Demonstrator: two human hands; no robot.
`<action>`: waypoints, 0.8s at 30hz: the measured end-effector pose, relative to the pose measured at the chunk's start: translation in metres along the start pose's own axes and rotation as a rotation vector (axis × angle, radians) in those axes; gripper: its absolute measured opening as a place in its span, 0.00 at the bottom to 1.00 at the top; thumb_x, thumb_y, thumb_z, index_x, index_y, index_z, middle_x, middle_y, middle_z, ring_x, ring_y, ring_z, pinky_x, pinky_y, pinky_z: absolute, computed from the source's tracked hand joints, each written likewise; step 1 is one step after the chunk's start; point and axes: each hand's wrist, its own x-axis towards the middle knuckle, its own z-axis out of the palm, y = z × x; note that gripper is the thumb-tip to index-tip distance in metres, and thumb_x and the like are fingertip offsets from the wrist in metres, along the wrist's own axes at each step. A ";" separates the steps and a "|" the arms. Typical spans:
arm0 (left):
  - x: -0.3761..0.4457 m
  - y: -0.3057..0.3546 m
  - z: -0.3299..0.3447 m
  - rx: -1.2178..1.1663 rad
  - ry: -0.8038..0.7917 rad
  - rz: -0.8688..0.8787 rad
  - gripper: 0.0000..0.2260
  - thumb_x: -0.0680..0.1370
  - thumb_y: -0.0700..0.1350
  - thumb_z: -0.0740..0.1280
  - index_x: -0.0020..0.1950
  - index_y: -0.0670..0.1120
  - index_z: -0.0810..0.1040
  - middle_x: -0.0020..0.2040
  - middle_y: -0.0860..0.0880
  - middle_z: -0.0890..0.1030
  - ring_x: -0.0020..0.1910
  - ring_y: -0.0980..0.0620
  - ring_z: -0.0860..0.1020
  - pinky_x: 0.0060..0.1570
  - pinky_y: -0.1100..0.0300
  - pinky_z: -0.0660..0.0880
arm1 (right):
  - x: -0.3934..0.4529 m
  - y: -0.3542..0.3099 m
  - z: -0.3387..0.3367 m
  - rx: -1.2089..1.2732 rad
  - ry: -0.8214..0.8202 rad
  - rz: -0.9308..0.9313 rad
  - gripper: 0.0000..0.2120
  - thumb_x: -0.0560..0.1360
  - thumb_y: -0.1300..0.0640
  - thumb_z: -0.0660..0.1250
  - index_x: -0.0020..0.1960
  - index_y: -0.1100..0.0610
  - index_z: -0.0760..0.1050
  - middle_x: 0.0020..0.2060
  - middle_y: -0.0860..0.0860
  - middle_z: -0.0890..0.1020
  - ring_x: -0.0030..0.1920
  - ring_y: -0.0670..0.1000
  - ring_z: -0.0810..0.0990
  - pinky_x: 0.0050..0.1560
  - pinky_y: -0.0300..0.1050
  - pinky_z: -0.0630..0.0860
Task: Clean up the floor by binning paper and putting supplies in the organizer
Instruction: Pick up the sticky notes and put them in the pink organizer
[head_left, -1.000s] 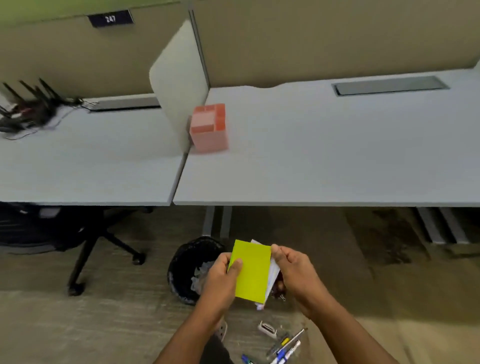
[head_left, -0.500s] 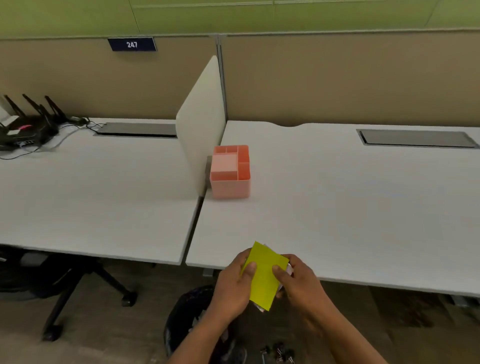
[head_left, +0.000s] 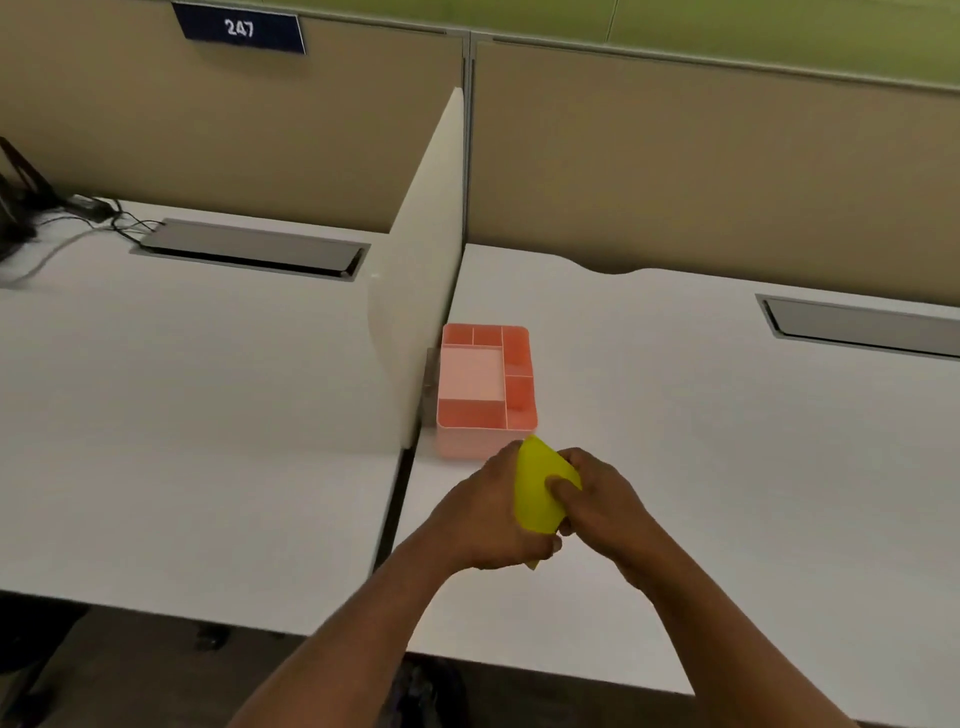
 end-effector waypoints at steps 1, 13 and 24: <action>0.008 -0.006 -0.005 -0.023 0.001 0.030 0.23 0.63 0.51 0.72 0.52 0.66 0.67 0.50 0.70 0.74 0.43 0.63 0.77 0.34 0.65 0.75 | 0.009 -0.004 0.001 -0.078 0.037 -0.032 0.07 0.77 0.58 0.62 0.55 0.53 0.75 0.41 0.50 0.81 0.40 0.52 0.80 0.42 0.43 0.75; 0.080 -0.104 -0.043 0.341 0.309 -0.332 0.49 0.71 0.72 0.62 0.79 0.45 0.46 0.80 0.40 0.47 0.79 0.40 0.48 0.76 0.45 0.52 | 0.110 -0.017 0.002 -0.147 0.732 -0.233 0.19 0.77 0.61 0.63 0.67 0.56 0.70 0.53 0.57 0.81 0.49 0.60 0.80 0.50 0.51 0.75; 0.106 -0.117 -0.038 0.293 0.292 -0.446 0.48 0.69 0.69 0.68 0.78 0.47 0.50 0.80 0.41 0.51 0.77 0.40 0.55 0.74 0.44 0.60 | 0.132 -0.005 0.039 -0.421 0.540 -0.226 0.16 0.80 0.57 0.61 0.67 0.57 0.71 0.55 0.56 0.79 0.47 0.58 0.80 0.42 0.44 0.70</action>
